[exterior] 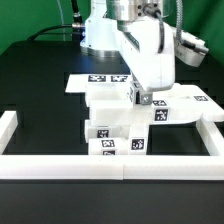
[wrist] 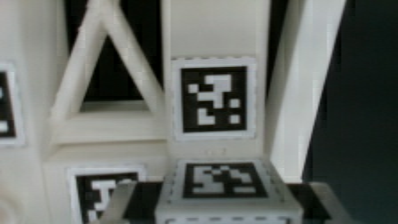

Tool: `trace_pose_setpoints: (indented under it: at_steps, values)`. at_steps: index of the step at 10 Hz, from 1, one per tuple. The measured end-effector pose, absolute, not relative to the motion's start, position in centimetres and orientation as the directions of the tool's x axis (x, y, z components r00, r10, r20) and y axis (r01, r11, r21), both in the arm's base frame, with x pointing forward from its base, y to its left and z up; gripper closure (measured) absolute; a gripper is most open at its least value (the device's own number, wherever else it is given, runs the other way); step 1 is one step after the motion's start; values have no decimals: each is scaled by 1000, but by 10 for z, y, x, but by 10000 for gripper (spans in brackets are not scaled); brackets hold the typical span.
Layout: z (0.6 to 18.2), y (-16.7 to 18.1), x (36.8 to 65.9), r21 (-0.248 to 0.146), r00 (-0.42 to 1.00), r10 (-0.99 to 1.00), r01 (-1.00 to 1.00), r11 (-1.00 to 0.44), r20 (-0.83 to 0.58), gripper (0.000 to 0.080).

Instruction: Assemble chair

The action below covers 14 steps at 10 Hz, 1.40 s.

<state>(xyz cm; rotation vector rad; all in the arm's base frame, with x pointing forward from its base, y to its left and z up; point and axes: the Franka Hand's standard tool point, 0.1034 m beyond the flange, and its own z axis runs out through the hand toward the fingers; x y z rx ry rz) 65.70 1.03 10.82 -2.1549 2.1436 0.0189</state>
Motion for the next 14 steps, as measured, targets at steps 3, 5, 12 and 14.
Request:
trace_pose_setpoints:
  at_steps: [3, 5, 12, 14]
  values:
    - [109, 13, 658, -51, -177, -979, -982, 183, -97, 524]
    - [109, 15, 658, -38, -297, -948, -952, 303, -112, 524]
    - [108, 25, 659, 6, -553, -819, -829, 559, -152, 525]
    - [108, 29, 660, 12, -567, -807, -819, 573, -163, 525]
